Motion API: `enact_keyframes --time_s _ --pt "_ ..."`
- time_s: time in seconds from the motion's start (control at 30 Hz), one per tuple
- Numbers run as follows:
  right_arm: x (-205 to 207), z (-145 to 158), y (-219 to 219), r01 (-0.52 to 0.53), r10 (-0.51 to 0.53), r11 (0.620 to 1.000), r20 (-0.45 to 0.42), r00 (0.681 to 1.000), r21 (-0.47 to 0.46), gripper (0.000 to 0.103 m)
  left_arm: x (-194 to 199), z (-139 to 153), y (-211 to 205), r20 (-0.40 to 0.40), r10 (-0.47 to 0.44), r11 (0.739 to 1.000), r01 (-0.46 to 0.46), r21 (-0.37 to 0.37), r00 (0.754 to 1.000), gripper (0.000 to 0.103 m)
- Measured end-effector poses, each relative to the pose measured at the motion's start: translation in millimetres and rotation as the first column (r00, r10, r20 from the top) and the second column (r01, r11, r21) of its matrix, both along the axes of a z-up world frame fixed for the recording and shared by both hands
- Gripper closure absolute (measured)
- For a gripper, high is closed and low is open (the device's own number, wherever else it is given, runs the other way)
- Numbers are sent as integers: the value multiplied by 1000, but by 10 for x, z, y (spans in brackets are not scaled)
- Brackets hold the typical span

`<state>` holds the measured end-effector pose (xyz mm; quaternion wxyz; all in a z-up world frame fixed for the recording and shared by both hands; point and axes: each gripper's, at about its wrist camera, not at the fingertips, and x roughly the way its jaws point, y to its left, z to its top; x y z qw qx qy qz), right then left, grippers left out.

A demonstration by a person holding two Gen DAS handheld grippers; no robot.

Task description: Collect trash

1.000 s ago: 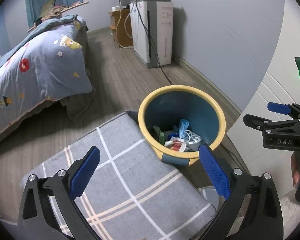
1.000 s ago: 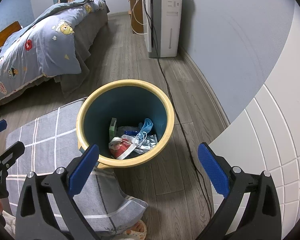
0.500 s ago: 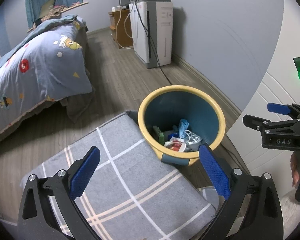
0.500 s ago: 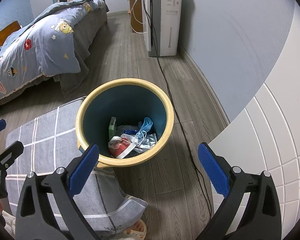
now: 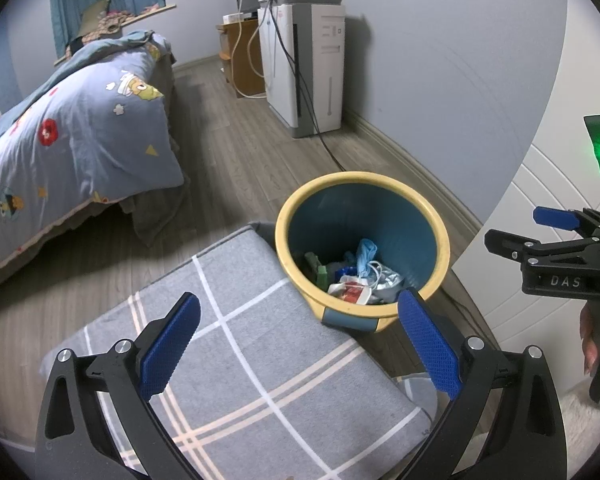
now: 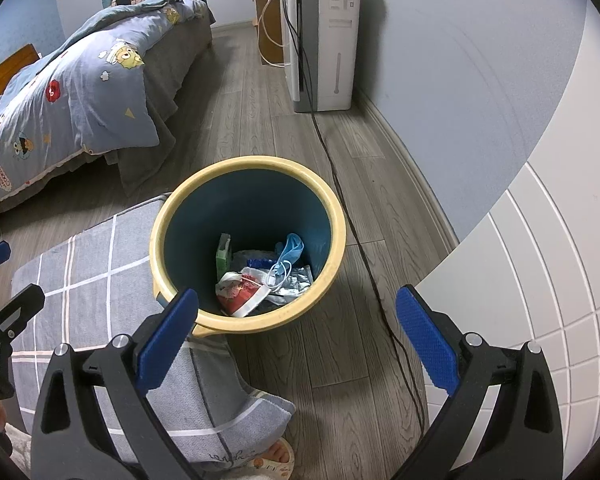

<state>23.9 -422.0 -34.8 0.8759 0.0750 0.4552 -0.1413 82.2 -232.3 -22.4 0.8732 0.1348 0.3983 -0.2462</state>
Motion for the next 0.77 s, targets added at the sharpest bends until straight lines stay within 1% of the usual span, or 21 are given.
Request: enact_keyframes --time_s 0.13,0.3,0.43,0.57,0.7,0.77 --pt "-3 -1 -3 1 -1 1000 -2 1000 -1 6 -3 -6 -9 -13 -15 1000 14 -11 1000 5" --pt "-10 -1 -5 7 -7 1000 -3 1000 0 6 -43 18 -16 10 -30 999 31 -24 999 5" --pt "-17 -2 -9 14 -14 1000 -5 1000 1 6 -37 47 -3 9 -31 999 31 -44 999 5" --pt "-9 -19 -7 22 -22 1000 -12 1000 3 6 -48 73 -3 23 -34 999 35 -37 999 5" --pt "-8 -45 -13 33 -33 999 -27 999 5 6 -38 41 -27 5 -31 1000 31 1 1000 5" --pt "-4 -88 -7 45 -45 999 -48 998 -9 6 -40 53 -22 9 -20 1000 20 10 1000 5"
